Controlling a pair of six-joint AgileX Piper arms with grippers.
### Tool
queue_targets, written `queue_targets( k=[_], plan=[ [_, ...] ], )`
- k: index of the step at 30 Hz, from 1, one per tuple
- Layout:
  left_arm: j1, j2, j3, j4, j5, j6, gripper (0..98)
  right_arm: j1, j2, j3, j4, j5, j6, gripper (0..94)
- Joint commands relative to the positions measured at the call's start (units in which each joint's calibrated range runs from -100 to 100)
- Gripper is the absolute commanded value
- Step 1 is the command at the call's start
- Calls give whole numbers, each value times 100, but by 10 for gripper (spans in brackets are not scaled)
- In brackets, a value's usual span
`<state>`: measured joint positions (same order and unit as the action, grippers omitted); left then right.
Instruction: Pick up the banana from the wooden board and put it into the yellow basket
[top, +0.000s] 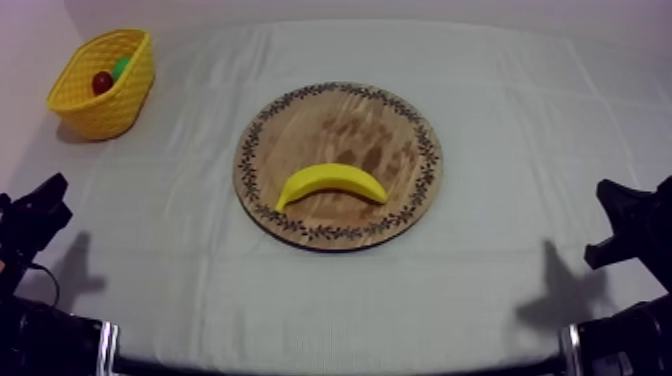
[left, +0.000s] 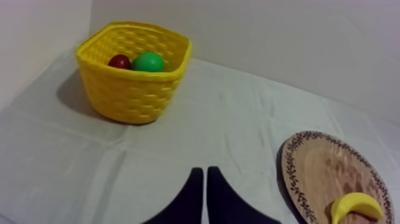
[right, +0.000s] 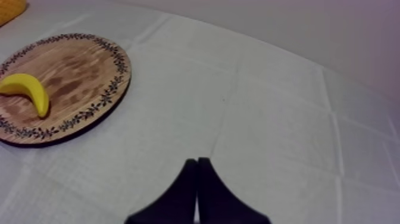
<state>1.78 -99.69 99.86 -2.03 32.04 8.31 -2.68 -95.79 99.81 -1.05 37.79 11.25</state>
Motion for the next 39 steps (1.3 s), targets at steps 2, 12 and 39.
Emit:
queue_targets(
  k=[2,12,39],
  plan=[
    [-1,-5,2,-4,-3,16,1,0,3,-3,0,3,1,2],
    [-1,-5,2,-4,-3,16,1,0,3,-3,0,3,1,2],
    [-235,1110,-729,848,565,-1129,0,0,3,-3,0,3,1,2]
  ],
)
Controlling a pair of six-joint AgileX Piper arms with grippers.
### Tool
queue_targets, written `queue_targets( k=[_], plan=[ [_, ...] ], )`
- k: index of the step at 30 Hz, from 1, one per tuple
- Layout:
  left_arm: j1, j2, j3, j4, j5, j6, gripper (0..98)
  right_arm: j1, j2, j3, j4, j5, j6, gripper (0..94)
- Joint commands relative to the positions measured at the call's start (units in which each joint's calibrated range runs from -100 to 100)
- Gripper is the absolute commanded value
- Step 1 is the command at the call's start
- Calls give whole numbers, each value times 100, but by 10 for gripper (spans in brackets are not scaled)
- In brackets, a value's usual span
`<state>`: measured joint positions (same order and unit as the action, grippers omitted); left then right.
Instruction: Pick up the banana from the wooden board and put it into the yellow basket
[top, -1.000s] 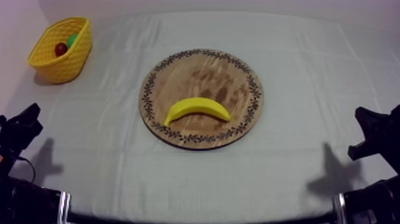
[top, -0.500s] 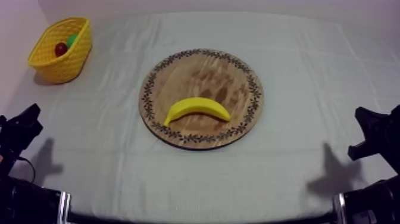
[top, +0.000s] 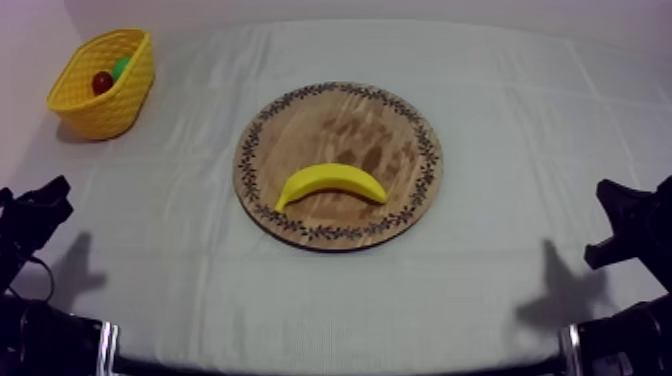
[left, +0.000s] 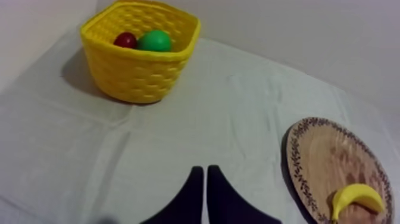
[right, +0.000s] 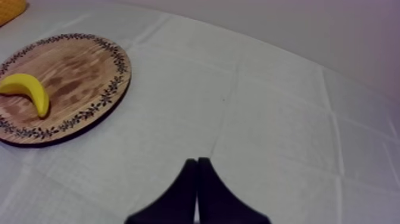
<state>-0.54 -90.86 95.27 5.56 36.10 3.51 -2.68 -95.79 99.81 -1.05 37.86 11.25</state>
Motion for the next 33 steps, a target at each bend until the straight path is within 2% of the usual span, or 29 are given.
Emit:
queue_targets(
  k=[1,11,16,24,33],
  plan=[
    [-6,383,-466,113,283,-738,0,0,3,-3,0,-4,1,2],
    [186,2689,-2979,145,1614,-1426,0,0,3,-3,0,-4,1,2],
    [345,3787,-3838,171,2018,-1666,0,0,3,-3,0,-4,1,2],
    [745,5067,-4888,28,2454,-1756,0,0,3,-3,0,-4,1,2],
    [1561,6484,-6019,-335,3033,-1607,0,0,3,-3,0,-4,1,2]
  ],
)
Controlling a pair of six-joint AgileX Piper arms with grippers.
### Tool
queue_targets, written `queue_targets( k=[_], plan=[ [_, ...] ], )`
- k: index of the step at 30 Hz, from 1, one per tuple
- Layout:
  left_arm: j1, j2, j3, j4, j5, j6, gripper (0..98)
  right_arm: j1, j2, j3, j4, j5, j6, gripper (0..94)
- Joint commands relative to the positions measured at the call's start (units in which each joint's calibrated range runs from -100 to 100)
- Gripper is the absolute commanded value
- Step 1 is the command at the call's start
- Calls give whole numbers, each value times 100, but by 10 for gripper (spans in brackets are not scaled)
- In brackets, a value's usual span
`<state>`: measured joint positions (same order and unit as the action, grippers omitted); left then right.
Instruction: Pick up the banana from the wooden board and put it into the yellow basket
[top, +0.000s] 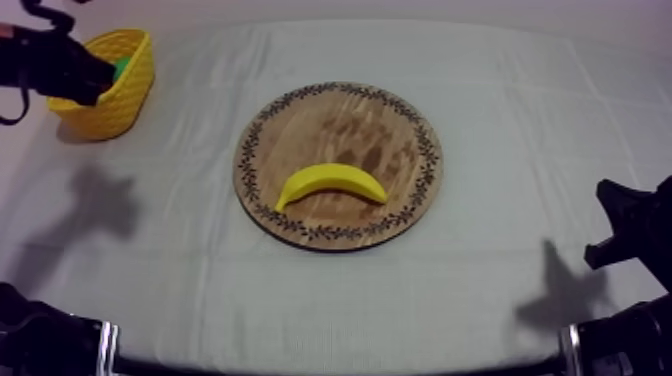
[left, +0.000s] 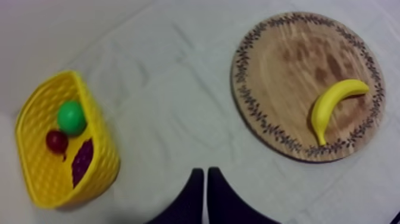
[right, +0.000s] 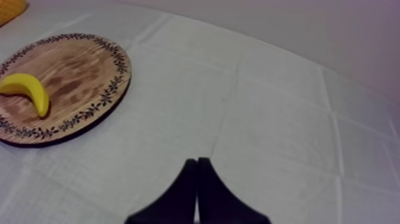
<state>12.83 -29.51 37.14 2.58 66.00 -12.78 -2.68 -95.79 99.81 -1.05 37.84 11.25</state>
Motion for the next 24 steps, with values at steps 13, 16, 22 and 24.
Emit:
queue_targets(
  k=[13,16,22,24],
  plan=[
    [1485,2363,-1783,-267,587,55,0,0,3,-3,0,-1,1,2],
    [1681,2784,-2116,-245,662,-4,0,0,3,-3,0,-1,1,2],
    [1939,3421,-2567,-189,704,-131,27,0,3,-3,0,-1,1,2],
    [1987,3573,-2664,-183,711,-164,65,0,3,-3,0,-1,1,2]
  ],
)
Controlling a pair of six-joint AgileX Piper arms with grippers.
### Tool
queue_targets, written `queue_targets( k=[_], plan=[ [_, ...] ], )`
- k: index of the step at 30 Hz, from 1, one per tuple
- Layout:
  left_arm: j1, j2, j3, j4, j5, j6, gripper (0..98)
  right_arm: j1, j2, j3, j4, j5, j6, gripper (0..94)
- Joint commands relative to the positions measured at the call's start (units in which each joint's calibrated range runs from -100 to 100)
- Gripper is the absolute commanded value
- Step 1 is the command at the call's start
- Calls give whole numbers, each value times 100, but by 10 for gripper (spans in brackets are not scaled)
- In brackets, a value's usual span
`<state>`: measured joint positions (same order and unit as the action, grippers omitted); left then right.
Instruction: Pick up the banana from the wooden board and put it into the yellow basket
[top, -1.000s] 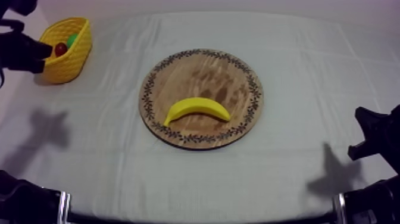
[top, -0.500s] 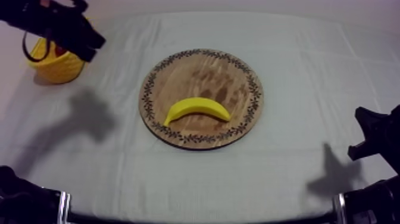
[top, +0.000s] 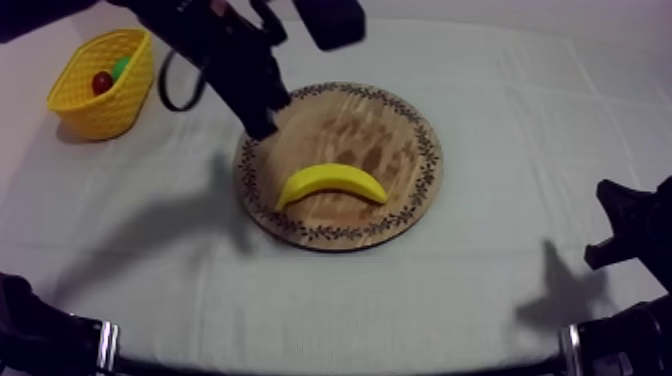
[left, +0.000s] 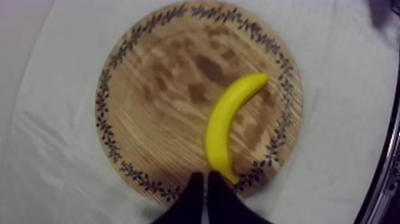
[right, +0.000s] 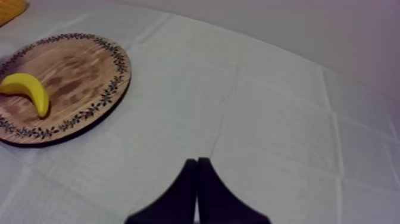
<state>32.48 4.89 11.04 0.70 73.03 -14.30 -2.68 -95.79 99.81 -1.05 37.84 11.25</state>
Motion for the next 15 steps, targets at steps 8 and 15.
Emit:
queue_targets(
  k=[8,15],
  plan=[
    [70,521,-202,-25,79,-77,416,0,3,-3,0,-1,1,2],
    [128,1031,-582,-99,386,-68,680,0,3,-3,0,-1,1,2]
  ],
)
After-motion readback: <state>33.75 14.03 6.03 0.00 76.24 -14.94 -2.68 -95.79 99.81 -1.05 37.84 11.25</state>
